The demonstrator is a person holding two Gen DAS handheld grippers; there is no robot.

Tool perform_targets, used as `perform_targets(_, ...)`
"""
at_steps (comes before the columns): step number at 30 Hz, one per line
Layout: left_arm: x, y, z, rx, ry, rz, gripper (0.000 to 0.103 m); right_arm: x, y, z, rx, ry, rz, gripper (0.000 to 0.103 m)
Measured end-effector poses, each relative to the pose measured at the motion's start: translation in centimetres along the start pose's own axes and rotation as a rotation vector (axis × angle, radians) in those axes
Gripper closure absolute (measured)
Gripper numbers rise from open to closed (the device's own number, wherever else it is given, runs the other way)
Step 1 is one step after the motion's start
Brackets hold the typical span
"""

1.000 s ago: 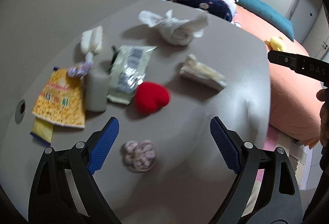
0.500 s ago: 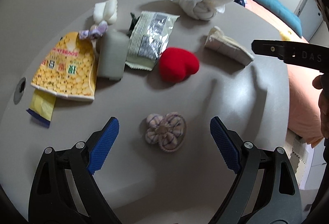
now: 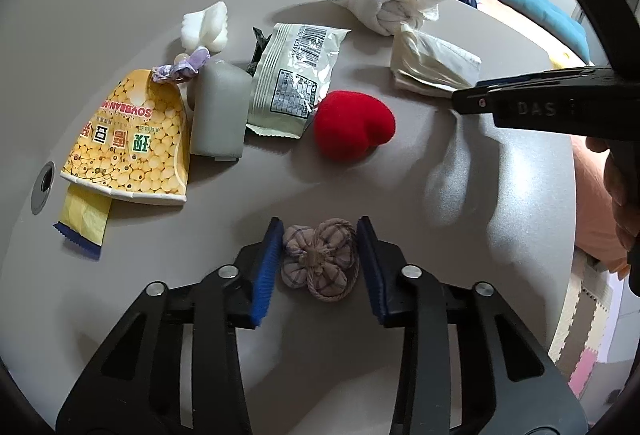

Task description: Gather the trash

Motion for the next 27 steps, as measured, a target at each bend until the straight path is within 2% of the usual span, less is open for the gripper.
perform_targets(1,0.1,0.0,0.0,0.001,0.002,-0.001,0.072,0.0,0.0,-0.1,0.008,0.000,-0.002,0.087)
perform_targets(4,0.0,-0.1,-0.1,0.004,0.000,0.001,0.078,-0.2,-0.1,-0.3,0.018,-0.027,-0.003,0.103)
perform_targets(7,0.2,-0.1,-0.2,0.003,0.010,-0.001,0.082,-0.3,-0.1,-1.2,0.045,-0.048,0.004,0.103)
perform_targets(16,1.6,-1.7,-2.0,0.047,0.036,0.011,0.082,0.8,-0.4,-5.0,0.113,-0.083,0.031,0.103)
perform_targets(26,1.3,-1.7,-2.1,0.046,0.052,-0.008,0.082,2.3,-1.7,-3.2,0.055,-0.041,0.020,0.102)
perform_targets(27,1.3,-1.8,-2.1,0.047,0.053,-0.008,0.082,2.5,-1.7,-3.0,0.051,-0.038,0.025,0.095)
Point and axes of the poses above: each gripper's, at about its wrist camera, not at the fingertips, and z roughly the way its jaws point, x to its right, y to its underside, the point moved 5 cm from there along z, roughly the way its jaws point, and after that the axes turned 11 degrees about -z, right-handed, at the moved point
